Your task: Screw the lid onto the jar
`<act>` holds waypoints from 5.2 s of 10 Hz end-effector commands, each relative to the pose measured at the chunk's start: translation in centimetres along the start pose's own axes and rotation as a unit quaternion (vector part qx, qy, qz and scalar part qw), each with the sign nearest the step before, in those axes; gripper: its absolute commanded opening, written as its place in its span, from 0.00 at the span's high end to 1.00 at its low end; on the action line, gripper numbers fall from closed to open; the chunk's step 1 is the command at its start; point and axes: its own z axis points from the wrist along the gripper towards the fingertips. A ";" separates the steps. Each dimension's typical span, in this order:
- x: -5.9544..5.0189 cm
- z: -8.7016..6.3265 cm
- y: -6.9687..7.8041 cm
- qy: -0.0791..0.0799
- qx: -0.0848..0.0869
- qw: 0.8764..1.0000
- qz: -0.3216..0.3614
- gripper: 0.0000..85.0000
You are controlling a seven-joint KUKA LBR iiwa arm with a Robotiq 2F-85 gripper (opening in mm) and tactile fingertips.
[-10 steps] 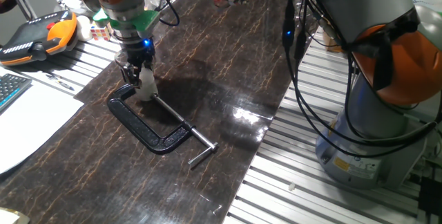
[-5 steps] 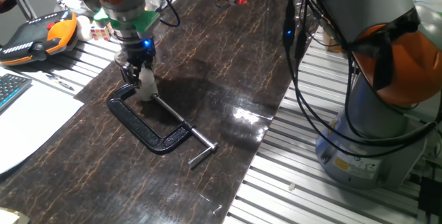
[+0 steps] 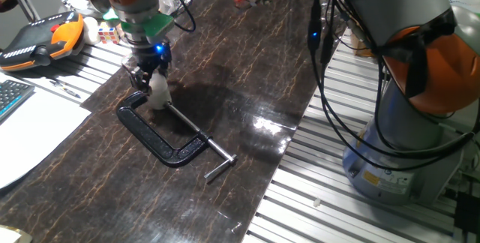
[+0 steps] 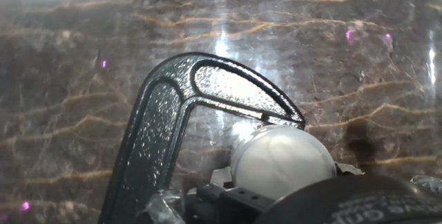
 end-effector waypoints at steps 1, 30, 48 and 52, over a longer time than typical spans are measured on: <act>0.0 0.0 0.0 0.000 0.005 0.999 0.049 0.19; -0.1 0.2 0.0 -0.005 0.024 0.914 0.404 0.18; -0.1 0.0 0.0 -0.021 0.038 0.788 0.614 0.19; -0.1 0.1 0.1 -0.007 0.032 0.777 0.628 0.19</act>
